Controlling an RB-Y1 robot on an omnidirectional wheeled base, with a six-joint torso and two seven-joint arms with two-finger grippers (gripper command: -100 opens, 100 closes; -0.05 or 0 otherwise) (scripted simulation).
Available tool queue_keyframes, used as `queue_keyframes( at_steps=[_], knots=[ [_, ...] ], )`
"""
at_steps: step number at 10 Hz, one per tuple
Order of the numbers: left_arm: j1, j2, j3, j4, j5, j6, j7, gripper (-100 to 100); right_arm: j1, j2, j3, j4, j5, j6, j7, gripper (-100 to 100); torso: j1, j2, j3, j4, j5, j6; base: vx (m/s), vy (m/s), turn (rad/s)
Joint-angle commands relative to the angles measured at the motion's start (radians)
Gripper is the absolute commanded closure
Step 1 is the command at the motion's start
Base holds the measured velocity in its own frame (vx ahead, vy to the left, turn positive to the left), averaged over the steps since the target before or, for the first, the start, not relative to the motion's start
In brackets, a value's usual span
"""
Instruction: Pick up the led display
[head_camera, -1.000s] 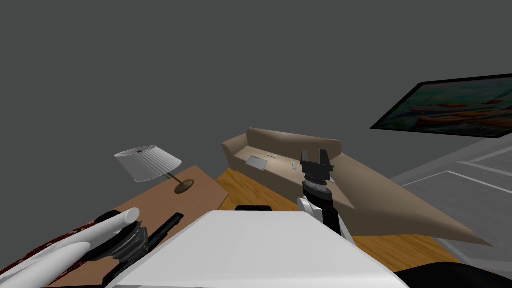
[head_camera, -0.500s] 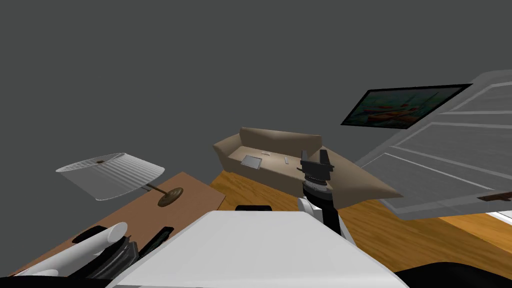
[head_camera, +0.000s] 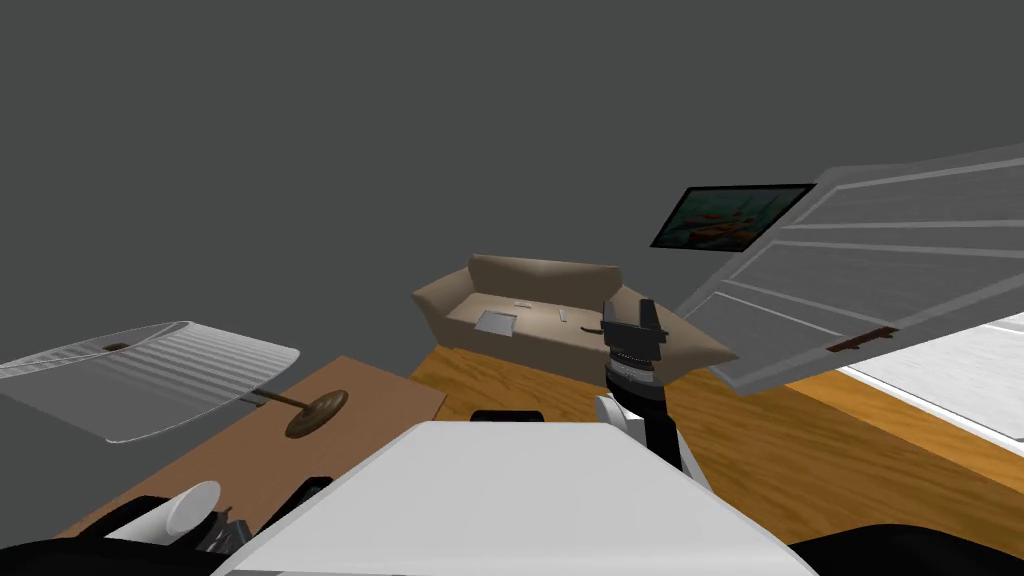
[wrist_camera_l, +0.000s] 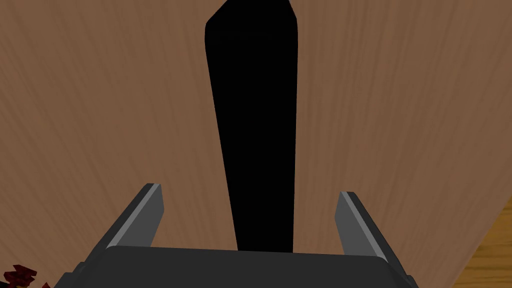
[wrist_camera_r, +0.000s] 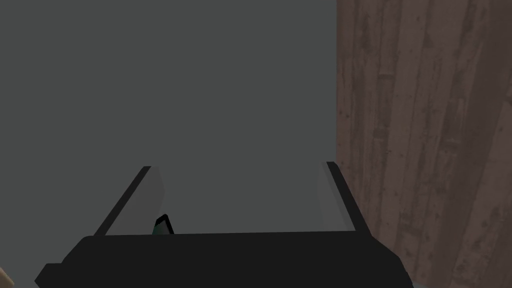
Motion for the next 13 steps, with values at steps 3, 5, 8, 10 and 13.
queue_keyframes(
  at_steps=[3,5,8,10,13],
  knots=[
    [0.072,0.016,-0.059,-0.015,0.101,-0.070,0.033,-100,0.000,0.000,0.000,0.000,0.000,0.000,0.000,0,-0.001,-0.002,-0.001,0.000,0.000,-0.001,-0.037,0.012,-0.147],
    [0.110,0.026,-0.098,-0.035,0.159,-0.110,0.059,-100,0.000,0.000,0.000,0.000,0.000,0.000,0.000,0,0.000,-0.001,-0.001,0.000,0.000,-0.001,-0.053,0.018,-0.275],
    [0.173,0.036,-0.138,-0.054,0.237,-0.162,0.084,-100,0.000,0.000,0.000,0.000,0.000,0.000,0.000,0,0.000,-0.002,-0.001,0.000,0.000,-0.002,-0.039,0.010,-0.144],
    [0.176,0.036,-0.138,-0.054,0.265,-0.162,0.084,-100,0.000,0.000,0.000,0.000,0.000,0.000,0.000,0,-0.001,-0.001,-0.001,0.000,0.000,-0.001,-0.035,0.008,-0.084],
    [0.274,0.056,-0.217,-0.093,0.361,-0.253,0.136,-100,0.000,0.000,0.000,0.000,0.000,0.000,0.000,0,0.000,-0.001,-0.001,0.000,0.000,-0.002,-0.050,0.011,-0.264]
  ],
)
